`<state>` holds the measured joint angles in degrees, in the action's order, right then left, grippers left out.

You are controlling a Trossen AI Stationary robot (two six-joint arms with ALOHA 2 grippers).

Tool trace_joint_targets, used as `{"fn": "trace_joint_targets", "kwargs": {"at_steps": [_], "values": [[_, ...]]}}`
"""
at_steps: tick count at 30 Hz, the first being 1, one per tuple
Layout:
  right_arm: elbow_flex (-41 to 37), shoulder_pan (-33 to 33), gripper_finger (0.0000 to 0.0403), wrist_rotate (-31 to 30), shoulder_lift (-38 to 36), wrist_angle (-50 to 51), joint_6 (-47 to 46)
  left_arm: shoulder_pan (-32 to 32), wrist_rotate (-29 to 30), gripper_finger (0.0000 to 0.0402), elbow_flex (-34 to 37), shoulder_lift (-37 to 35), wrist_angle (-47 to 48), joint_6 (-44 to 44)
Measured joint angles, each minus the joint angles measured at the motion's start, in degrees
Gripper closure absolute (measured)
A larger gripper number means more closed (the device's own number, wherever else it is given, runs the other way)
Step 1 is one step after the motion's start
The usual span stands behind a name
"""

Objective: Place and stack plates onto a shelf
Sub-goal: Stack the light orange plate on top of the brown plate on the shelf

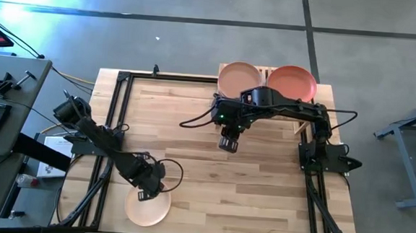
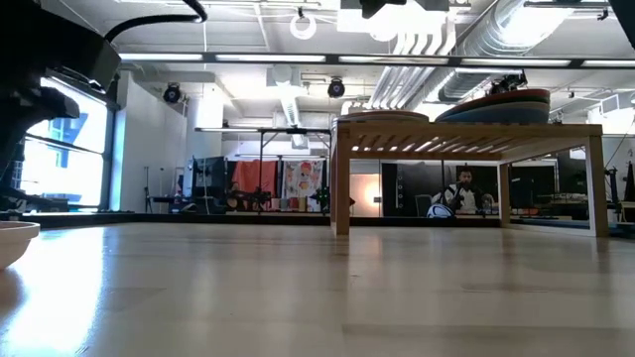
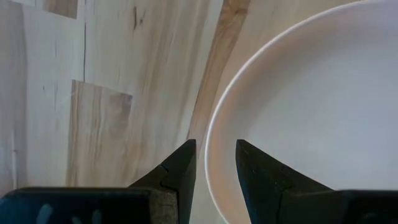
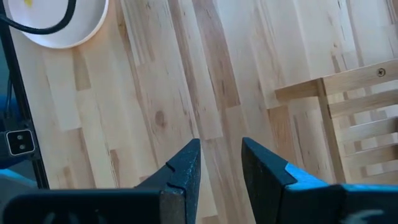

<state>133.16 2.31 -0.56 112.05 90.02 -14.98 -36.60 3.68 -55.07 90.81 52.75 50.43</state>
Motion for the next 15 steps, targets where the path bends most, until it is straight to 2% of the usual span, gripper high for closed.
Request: {"fn": "trace_joint_targets", "kwargs": {"at_steps": [15], "values": [[0.0,0.01,0.0308,-0.02,0.0,-0.01,0.0,0.28,0.06,0.03,0.0,6.17,0.3,0.41]]}}
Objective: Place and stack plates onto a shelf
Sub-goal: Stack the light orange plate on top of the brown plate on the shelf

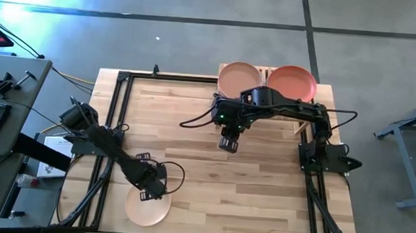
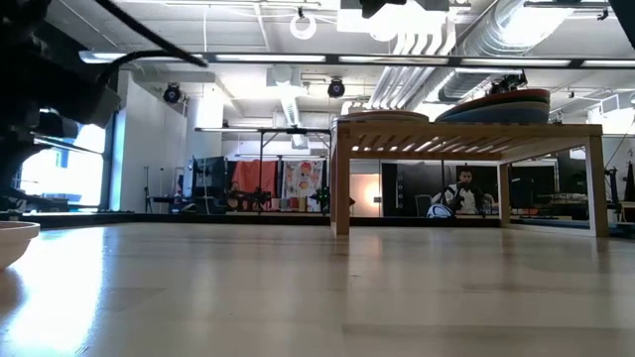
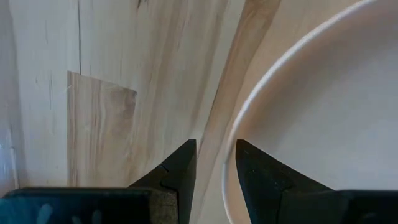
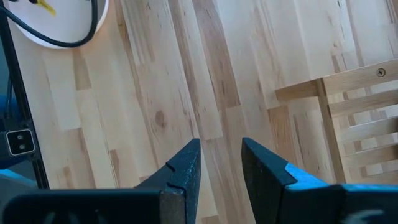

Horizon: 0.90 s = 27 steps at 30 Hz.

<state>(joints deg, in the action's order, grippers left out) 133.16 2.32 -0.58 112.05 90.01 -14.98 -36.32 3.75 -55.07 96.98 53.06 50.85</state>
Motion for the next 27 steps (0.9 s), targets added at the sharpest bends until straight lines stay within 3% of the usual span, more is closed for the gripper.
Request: {"fn": "trace_joint_targets", "kwargs": {"at_steps": [10,20,27], "values": [[0.0,-0.01,0.0308,0.0,0.0,-0.01,0.0,0.02,-0.66,0.0303,-0.13,2.48,-0.26,0.04],[0.0,-0.01,0.0308,-0.01,0.0,0.01,0.0,0.02,-1.14,0.039,-0.11,2.37,-0.72,-0.8],[0.0,-0.01,0.0308,-0.02,0.0,0.01,0.0,0.02,-1.27,0.0396,-0.11,2.35,-1.72,-2.05]]}}
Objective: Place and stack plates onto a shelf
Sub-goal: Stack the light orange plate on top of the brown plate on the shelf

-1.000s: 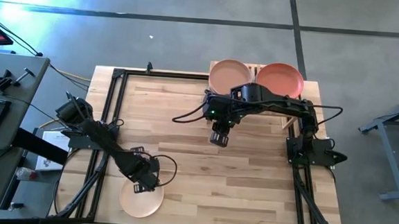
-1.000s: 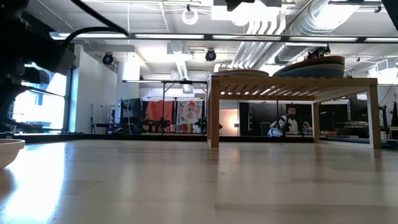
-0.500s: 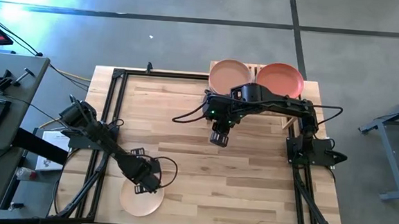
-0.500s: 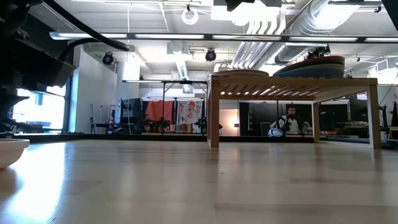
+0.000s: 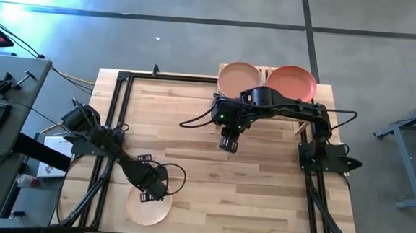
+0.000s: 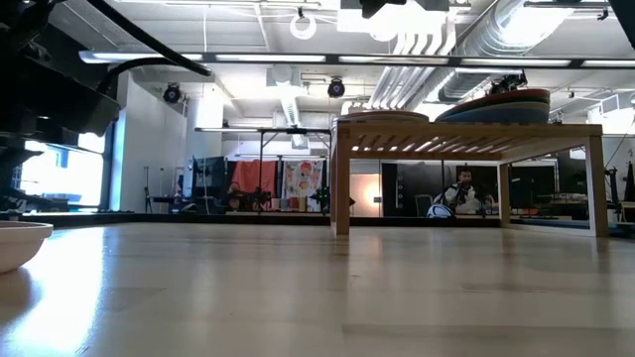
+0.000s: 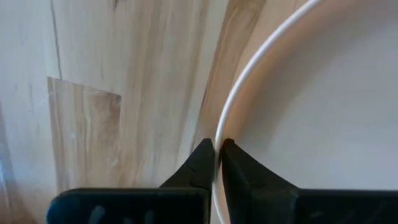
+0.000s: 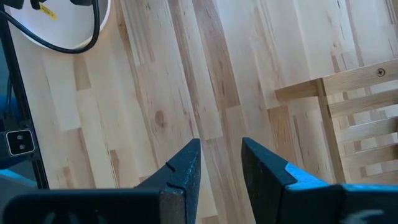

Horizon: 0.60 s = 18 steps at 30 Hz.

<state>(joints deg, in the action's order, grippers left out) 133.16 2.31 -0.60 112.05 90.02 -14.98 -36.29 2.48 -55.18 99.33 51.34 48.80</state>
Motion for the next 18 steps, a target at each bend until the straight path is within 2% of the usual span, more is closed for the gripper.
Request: {"fn": "trace_joint_targets", "kwargs": {"at_steps": [8,18], "values": [[0.0,0.0,0.0308,0.0,0.0,0.0,0.0,0.12,-0.65,0.038,0.02,0.06,-1.78,1.91],[0.0,0.0,0.0308,0.04,0.0,0.0,0.0,1.6,-2.58,0.0398,0.01,-0.3,-1.82,1.48]]}}
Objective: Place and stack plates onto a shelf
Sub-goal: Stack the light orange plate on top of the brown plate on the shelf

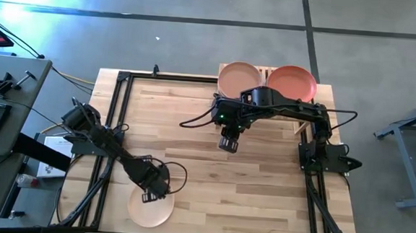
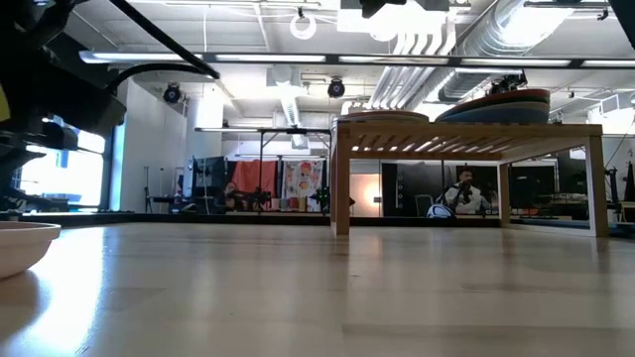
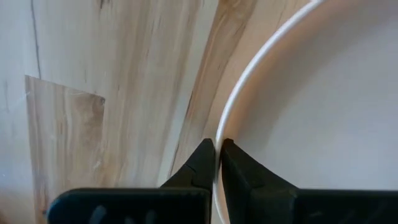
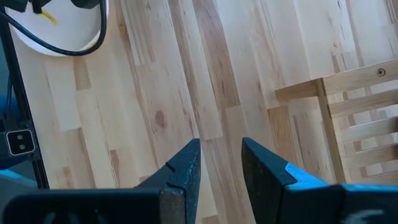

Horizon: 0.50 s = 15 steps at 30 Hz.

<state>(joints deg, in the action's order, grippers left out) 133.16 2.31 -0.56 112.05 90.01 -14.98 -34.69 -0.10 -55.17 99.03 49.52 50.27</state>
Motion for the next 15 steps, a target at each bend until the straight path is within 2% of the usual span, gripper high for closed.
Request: {"fn": "trace_joint_targets", "kwargs": {"at_steps": [15], "values": [[0.0,0.0,0.0308,0.59,0.0,-0.01,0.0,3.53,-0.39,0.0401,0.16,-8.65,-0.19,-0.84]]}}
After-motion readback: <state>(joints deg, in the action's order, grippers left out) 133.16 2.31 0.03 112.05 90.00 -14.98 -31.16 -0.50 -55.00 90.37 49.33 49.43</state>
